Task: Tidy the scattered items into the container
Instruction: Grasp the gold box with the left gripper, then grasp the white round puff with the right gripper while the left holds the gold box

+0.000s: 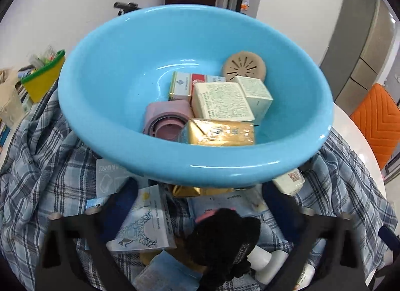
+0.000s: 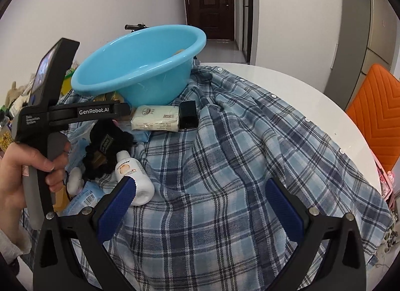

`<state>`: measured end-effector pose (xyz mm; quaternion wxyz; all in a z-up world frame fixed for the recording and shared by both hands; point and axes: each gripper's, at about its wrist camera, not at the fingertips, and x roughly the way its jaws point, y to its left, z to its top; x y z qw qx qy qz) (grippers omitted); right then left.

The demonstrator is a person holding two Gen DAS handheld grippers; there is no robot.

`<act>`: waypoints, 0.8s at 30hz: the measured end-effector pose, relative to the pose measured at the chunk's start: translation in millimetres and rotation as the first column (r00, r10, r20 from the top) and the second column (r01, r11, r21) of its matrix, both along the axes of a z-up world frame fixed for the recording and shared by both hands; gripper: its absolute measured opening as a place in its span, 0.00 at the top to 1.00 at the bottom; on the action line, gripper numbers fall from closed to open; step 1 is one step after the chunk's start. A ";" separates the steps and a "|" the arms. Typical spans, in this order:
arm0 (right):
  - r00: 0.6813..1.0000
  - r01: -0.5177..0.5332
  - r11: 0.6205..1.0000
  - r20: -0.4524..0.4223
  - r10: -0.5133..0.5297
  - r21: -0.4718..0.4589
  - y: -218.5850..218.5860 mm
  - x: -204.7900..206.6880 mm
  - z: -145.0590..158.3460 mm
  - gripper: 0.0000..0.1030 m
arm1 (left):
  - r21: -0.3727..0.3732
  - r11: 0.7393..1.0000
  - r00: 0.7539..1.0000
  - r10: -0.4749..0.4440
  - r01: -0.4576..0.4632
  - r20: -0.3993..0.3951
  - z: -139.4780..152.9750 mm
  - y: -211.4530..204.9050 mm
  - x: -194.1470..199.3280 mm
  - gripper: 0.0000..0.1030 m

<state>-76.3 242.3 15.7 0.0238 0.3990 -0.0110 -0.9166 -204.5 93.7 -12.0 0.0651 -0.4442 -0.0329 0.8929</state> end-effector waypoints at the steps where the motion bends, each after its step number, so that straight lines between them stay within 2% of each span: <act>1: 1.000 0.000 1.000 0.000 0.000 0.004 -0.5 0.0 -0.5 0.00 | 0.008 1.000 1.000 -0.015 0.014 0.011 -0.3 1.3 1.5 0.48; 15: 1.000 0.004 1.000 0.011 -0.004 0.015 -4.8 1.4 -2.3 0.00 | 0.037 0.998 0.999 -0.044 0.044 0.009 3.7 -9.0 23.3 0.48; 24: 1.000 0.009 1.000 0.014 -0.009 0.013 -6.6 5.5 -6.5 0.00 | 0.025 0.996 0.993 -0.087 0.089 -0.080 15.4 -26.3 90.8 0.48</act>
